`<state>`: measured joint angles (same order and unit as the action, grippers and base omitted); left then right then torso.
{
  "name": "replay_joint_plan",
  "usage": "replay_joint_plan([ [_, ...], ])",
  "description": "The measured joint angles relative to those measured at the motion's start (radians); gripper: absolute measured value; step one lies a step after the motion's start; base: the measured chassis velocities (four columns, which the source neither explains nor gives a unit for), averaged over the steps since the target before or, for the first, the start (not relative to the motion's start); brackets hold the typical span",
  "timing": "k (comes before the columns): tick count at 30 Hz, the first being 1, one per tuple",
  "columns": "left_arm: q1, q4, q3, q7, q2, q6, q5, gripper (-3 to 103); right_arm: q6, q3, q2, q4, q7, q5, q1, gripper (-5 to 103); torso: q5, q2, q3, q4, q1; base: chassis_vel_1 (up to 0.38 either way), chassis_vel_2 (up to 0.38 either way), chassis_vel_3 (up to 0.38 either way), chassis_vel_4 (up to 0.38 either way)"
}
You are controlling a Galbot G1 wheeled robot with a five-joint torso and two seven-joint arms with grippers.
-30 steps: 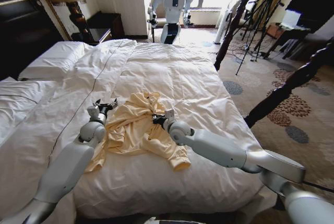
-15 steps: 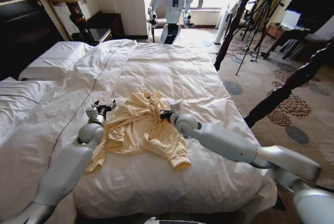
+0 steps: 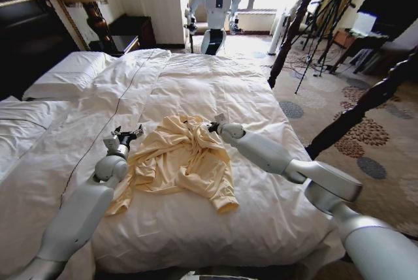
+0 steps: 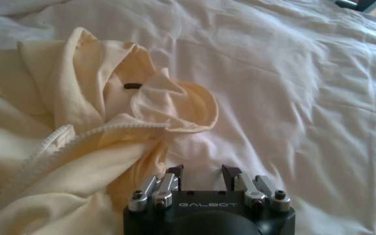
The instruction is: Pick up the clothes from the bed and hang them on the clothes hanger.
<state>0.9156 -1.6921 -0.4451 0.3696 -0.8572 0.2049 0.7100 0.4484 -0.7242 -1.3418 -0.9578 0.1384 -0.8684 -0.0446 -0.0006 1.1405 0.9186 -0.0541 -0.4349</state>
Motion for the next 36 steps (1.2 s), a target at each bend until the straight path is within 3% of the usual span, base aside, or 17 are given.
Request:
replay_joint_plan([
  [2,0.007,0.009,-0.009,-0.001,0.001,-0.007,0.000,100,0.014,-0.014,-0.002,-0.011,-0.011,-0.002,0.007,50,0.0000,0.000,0.000,0.0000,0.000,0.000,0.000,0.000,0.000],
  [4,0.007,0.010,-0.009,-0.001,0.001,-0.008,0.000,100,0.018,-0.016,0.000,-0.018,-0.011,-0.005,0.009,50,0.0000,0.000,0.000,-0.0001,0.000,0.000,0.000,0.000,0.000],
  [6,0.010,0.017,-0.010,-0.003,-0.002,-0.011,-0.001,100,0.038,-0.028,0.019,-0.081,-0.004,-0.026,0.020,66,0.0002,0.000,0.000,-0.0006,0.000,0.000,0.000,0.000,0.000],
  [8,0.010,0.019,-0.010,-0.003,-0.004,-0.011,-0.002,100,0.042,-0.031,0.023,-0.096,0.000,-0.031,0.023,66,0.0002,0.000,0.000,-0.0007,0.000,0.000,0.000,0.000,0.000],
  [14,0.002,0.030,0.011,-0.004,-0.016,-0.015,-0.012,100,0.057,-0.033,0.015,-0.127,0.020,-0.046,0.040,93,0.0001,0.000,0.000,-0.0005,0.000,0.000,0.000,0.000,0.000],
  [16,0.001,0.032,0.012,-0.004,-0.016,-0.016,-0.013,100,0.055,-0.031,0.011,-0.124,0.022,-0.044,0.043,97,0.0001,0.000,0.000,-0.0005,0.000,0.000,0.000,0.000,0.000],
  [23,-0.004,0.052,0.011,-0.005,-0.005,-0.030,-0.007,100,0.056,-0.020,0.028,-0.172,0.056,-0.049,0.043,94,0.0003,0.000,0.000,0.0000,0.000,0.000,0.000,0.000,0.000],
  [30,-0.003,0.058,0.011,-0.006,-0.002,-0.032,-0.004,100,0.090,-0.032,0.117,-0.298,0.113,-0.117,0.057,95,0.0004,0.000,0.000,-0.0006,0.000,0.000,0.000,0.000,0.000],
  [36,-0.002,0.059,0.020,-0.007,-0.006,-0.033,-0.007,100,0.089,-0.031,0.096,-0.314,0.128,-0.134,0.063,99,0.0002,0.000,0.000,-0.0004,0.000,0.000,0.000,0.000,0.000],
])
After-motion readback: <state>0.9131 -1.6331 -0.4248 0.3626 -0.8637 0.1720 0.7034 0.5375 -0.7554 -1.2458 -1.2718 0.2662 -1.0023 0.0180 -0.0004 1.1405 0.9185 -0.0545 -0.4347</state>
